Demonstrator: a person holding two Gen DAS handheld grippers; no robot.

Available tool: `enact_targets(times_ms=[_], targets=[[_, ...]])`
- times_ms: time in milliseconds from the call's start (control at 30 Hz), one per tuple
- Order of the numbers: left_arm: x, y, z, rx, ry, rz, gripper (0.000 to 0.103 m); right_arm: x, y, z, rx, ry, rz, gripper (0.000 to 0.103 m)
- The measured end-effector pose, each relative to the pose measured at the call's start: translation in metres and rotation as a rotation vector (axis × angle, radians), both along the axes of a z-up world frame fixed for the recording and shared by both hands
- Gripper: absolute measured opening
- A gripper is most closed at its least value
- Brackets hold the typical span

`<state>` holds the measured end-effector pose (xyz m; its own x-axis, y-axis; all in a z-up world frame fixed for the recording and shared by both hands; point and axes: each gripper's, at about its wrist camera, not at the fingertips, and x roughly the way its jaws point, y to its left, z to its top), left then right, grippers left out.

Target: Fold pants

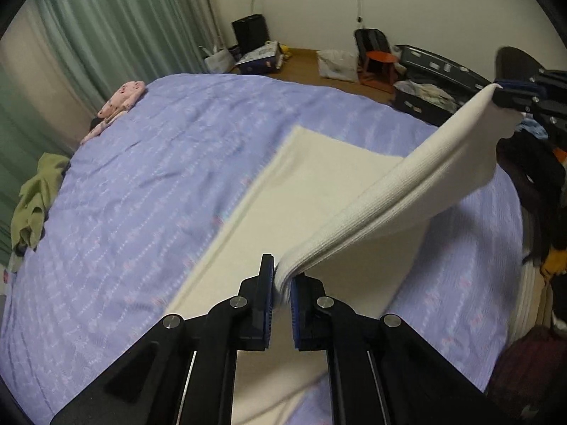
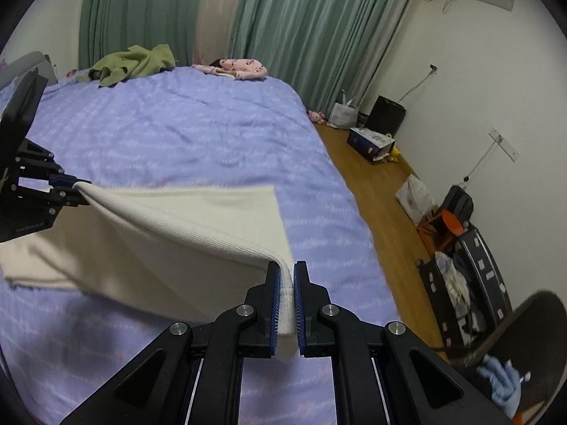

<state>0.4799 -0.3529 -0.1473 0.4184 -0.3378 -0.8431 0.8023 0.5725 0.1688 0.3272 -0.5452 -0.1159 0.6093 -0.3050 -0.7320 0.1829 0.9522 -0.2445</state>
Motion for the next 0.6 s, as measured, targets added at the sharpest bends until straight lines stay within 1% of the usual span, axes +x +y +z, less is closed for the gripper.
enact_targets(times_ms=[67,133,200,233,300,367,500,600], targets=[[0.019,-0.008,-0.003,0.033,-0.020,0.013,0.010,0.023,-0.009,0.002,-0.003,0.013,0.021,0.008],[0.038,-0.015,-0.009,0.051,-0.012,0.043,0.010,0.053,-0.019,-0.002,0.010,0.034,0.040,0.008],[0.060,-0.019,-0.017,0.050,0.012,0.083,0.010,0.086,-0.029,-0.011,0.034,0.054,0.059,0.008],[0.073,-0.021,-0.022,0.045,0.036,0.106,0.010,0.100,-0.034,-0.016,0.041,0.064,0.070,0.008],[0.095,-0.024,-0.035,0.049,0.073,0.138,0.010,0.134,-0.043,-0.031,0.058,0.099,0.093,0.008],[0.121,-0.032,-0.055,0.075,0.113,0.152,0.010,0.169,-0.055,-0.049,0.096,0.148,0.114,0.008],[0.151,-0.044,-0.088,0.114,0.151,0.172,0.010,0.223,-0.076,-0.091,0.158,0.226,0.139,0.008],[0.174,-0.053,-0.117,0.141,0.192,0.190,0.010,0.257,-0.086,-0.124,0.172,0.280,0.156,0.008]])
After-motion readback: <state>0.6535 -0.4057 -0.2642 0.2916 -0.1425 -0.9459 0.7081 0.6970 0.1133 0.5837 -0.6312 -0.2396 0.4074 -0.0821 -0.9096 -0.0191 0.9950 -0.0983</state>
